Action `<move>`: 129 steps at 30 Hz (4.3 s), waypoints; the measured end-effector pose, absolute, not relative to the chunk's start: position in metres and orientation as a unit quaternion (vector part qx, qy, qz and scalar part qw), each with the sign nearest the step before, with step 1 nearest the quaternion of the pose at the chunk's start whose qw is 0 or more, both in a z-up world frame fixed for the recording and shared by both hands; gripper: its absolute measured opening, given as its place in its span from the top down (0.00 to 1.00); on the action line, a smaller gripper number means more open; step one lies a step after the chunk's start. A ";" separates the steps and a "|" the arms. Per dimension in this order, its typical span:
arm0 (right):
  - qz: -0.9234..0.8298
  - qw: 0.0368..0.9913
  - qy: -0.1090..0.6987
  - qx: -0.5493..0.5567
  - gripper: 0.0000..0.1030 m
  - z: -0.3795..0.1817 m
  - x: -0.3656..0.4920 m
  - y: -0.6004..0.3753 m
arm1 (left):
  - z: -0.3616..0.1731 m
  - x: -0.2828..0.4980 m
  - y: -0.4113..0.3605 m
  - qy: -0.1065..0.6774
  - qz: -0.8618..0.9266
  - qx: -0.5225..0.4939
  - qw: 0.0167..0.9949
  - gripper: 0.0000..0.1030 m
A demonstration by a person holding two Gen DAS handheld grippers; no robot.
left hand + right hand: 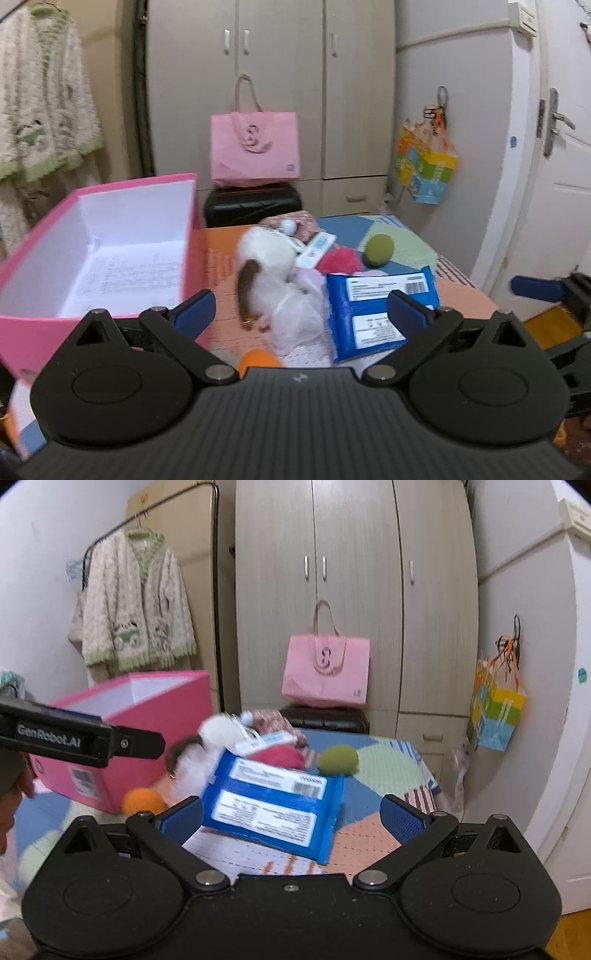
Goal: Organize soft objects
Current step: 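Close the left gripper on the blue wet-wipes pack and lift it, then carry the wet-wipes pack with the left gripper over the pink box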
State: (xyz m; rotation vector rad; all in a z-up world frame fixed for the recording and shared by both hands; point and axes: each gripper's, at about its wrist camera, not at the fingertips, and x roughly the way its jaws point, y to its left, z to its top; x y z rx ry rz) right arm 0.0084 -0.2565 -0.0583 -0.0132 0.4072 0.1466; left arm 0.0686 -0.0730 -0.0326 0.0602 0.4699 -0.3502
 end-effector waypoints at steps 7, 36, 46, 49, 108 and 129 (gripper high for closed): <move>0.102 0.966 0.234 -0.040 0.01 -0.087 0.042 -0.251 | -0.052 0.088 -0.089 0.227 -0.218 0.035 0.949 0.12; 0.125 0.965 0.230 -0.032 0.16 -0.116 0.070 -0.246 | -0.085 0.118 -0.123 0.301 -0.252 0.038 0.919 0.46; 0.106 0.970 0.216 -0.029 0.18 -0.115 0.059 -0.240 | -0.083 0.098 -0.133 0.285 -0.250 0.055 0.924 0.46; 0.105 0.971 0.217 -0.011 0.20 -0.113 0.058 -0.242 | -0.080 0.095 -0.133 0.279 -0.251 0.053 0.925 0.46; 0.273 0.907 0.308 -0.089 0.19 0.021 0.016 -0.077 | 0.045 0.021 0.052 0.354 -0.222 0.022 0.908 0.46; 0.305 0.893 0.326 -0.059 0.17 0.029 0.159 -0.048 | 0.046 0.148 0.096 0.326 -0.209 -0.027 0.922 0.46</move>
